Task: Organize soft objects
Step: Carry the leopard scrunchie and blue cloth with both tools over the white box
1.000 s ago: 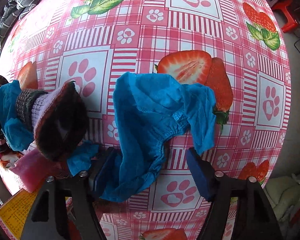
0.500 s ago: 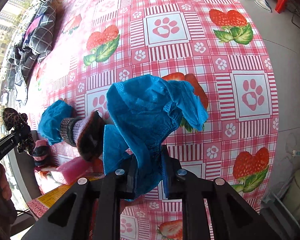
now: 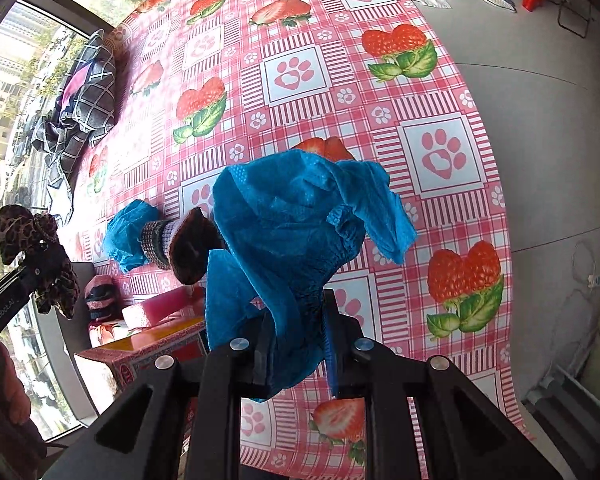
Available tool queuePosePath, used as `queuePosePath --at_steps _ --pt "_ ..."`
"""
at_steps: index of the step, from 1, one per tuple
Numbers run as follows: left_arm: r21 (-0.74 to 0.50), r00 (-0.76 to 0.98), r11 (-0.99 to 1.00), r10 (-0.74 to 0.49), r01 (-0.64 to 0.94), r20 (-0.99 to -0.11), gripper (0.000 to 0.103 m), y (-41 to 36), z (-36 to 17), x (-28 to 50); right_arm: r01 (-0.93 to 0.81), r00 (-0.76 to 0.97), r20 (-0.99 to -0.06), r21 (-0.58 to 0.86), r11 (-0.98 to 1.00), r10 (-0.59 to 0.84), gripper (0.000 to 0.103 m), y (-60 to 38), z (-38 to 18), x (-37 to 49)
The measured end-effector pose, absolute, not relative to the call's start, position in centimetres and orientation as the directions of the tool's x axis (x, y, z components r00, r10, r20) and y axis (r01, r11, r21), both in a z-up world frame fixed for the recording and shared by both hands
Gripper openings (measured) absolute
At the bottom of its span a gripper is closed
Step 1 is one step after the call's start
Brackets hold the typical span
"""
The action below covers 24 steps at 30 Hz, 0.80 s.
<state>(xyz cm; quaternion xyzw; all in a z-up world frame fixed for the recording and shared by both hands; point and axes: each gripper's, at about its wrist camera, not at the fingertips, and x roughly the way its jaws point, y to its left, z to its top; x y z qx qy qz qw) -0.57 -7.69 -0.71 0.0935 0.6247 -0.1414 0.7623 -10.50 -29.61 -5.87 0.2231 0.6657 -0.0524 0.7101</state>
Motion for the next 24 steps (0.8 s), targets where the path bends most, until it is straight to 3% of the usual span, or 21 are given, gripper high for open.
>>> queuePosePath --at_steps 10,24 --pt "-0.053 0.208 0.851 -0.188 0.523 -0.96 0.025 -15.9 2.1 -4.6 0.427 0.121 -0.985 0.166 0.889 0.126 0.019 -30.8 -3.8 -14.5" --pt "-0.173 0.015 0.638 -0.277 0.75 -0.961 0.025 -20.7 1.6 -14.8 0.494 0.08 -0.991 0.133 0.859 0.107 0.019 -31.5 -4.1 -20.1"
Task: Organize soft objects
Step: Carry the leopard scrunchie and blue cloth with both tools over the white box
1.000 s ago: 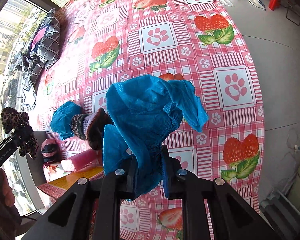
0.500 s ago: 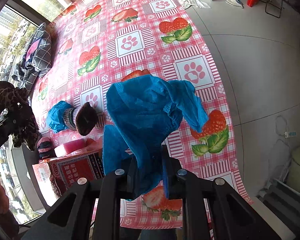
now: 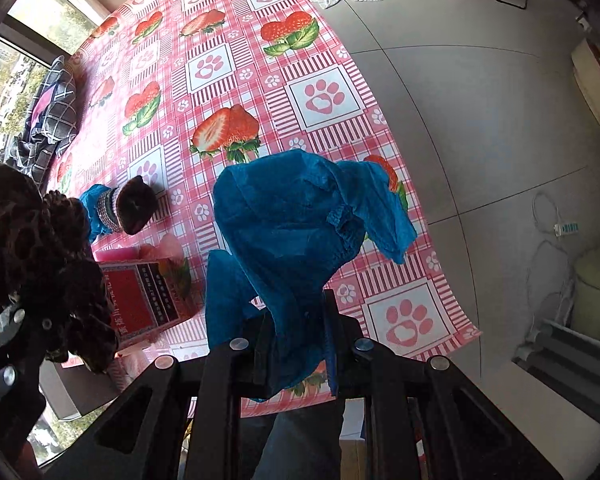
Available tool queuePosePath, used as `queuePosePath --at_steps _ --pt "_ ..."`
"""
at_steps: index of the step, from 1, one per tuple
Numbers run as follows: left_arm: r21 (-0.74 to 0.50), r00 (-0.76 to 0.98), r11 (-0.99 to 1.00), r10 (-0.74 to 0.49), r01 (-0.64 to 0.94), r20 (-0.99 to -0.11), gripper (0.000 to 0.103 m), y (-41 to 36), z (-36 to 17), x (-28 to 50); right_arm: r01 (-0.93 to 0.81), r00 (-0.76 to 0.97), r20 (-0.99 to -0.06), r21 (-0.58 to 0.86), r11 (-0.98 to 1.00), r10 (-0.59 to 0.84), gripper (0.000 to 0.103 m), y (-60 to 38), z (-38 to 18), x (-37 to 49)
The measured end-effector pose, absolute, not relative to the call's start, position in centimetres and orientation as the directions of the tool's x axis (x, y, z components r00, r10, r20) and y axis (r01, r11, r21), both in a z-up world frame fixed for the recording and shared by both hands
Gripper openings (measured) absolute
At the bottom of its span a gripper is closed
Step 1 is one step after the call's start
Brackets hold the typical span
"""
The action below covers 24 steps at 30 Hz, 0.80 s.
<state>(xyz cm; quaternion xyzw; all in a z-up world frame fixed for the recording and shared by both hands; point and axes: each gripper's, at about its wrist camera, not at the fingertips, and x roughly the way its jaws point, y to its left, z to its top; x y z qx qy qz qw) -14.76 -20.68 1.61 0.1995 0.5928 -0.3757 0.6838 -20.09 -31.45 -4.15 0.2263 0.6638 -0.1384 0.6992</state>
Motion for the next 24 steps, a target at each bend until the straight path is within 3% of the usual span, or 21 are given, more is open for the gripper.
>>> queuePosePath --at_steps 13,24 --pt "-0.196 -0.073 0.544 -0.239 0.816 -0.968 0.025 -17.2 0.5 -22.1 0.465 0.024 -0.988 0.146 0.873 0.153 0.019 -28.9 -5.6 -22.8" --pt "-0.163 -0.036 0.615 -0.214 0.771 -0.976 0.025 -10.2 0.3 -23.7 0.34 0.008 -0.984 0.172 0.925 0.18 0.019 -24.0 -5.7 -23.5"
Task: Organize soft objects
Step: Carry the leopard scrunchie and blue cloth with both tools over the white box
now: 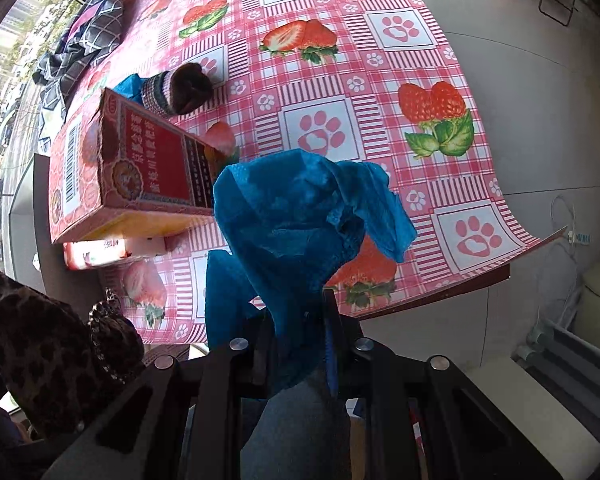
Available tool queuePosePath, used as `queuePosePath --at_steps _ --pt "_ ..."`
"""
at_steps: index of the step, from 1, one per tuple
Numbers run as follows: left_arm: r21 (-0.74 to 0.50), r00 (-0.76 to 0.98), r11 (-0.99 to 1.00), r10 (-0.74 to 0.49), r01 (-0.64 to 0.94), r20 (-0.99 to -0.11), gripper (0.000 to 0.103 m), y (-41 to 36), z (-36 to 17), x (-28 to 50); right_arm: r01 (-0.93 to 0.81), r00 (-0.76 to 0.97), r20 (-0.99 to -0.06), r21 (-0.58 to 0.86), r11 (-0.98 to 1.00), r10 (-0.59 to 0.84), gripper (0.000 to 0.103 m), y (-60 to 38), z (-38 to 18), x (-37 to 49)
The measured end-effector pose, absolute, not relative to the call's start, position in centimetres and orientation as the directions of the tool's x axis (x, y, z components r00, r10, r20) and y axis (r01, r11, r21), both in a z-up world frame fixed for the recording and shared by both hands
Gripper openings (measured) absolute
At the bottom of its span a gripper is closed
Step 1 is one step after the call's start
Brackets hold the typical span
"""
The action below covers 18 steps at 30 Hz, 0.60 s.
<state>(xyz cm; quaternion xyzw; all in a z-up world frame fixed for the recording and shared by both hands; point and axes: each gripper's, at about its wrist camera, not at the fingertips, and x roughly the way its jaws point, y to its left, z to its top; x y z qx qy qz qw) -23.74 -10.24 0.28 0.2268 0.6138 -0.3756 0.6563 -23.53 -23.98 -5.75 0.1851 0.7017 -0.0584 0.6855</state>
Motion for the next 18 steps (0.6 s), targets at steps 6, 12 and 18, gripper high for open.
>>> queuePosePath --at_steps 6,12,18 --pt "-0.153 -0.004 0.693 -0.211 0.704 -0.977 0.025 -6.2 0.4 -23.1 0.273 -0.014 -0.98 0.187 0.944 0.198 0.019 -20.9 -6.1 -24.0" --pt "-0.141 0.037 0.74 -0.218 0.657 -0.975 0.025 -3.3 1.0 -23.1 0.197 -0.031 -0.977 0.201 0.96 0.211 0.019 -18.0 -6.2 -23.9" --pt "-0.135 0.079 0.785 -0.228 0.604 -0.97 0.025 -0.9 1.4 -22.9 0.055 -0.051 -0.974 0.216 0.975 0.219 0.019 -13.8 -5.8 -23.5"
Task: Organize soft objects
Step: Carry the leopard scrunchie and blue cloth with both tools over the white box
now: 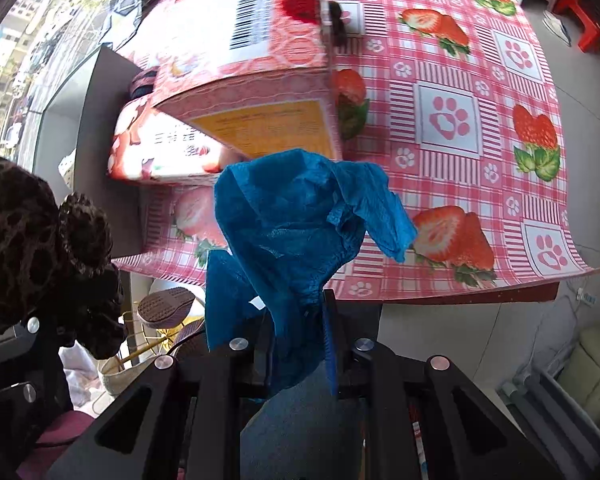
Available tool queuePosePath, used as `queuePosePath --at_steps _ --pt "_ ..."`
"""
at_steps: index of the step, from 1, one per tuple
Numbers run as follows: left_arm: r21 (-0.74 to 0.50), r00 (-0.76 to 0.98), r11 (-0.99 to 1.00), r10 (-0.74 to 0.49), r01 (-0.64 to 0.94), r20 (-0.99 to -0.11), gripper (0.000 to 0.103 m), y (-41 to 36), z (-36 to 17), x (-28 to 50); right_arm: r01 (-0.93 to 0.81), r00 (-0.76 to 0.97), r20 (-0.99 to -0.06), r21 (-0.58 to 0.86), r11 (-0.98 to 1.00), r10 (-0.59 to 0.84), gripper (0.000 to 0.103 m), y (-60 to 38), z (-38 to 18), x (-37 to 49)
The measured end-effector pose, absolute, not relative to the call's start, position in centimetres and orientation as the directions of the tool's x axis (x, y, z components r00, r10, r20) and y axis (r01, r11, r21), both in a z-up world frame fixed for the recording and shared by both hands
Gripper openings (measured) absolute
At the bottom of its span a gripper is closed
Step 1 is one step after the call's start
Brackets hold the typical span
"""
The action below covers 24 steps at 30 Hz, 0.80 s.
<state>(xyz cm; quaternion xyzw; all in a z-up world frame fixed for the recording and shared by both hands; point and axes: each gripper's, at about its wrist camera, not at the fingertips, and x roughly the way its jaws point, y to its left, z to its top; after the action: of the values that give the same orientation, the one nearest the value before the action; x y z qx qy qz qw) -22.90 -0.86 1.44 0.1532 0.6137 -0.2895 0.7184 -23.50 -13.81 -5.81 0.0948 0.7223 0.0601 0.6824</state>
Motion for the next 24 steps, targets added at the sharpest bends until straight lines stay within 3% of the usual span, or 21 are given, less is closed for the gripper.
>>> queuePosePath --at_steps 10,24 --pt "-0.127 0.152 0.876 -0.22 0.465 -0.964 0.025 4.1 2.2 -21.8 -0.172 -0.031 -0.982 0.191 0.966 0.188 0.019 -7.0 -3.8 -21.6" --pt "-0.127 0.222 0.956 -0.188 0.265 -0.957 0.025 10.7 2.9 -21.5 -0.36 -0.019 -0.987 0.157 0.919 0.161 0.019 -0.9 -1.6 -19.4"
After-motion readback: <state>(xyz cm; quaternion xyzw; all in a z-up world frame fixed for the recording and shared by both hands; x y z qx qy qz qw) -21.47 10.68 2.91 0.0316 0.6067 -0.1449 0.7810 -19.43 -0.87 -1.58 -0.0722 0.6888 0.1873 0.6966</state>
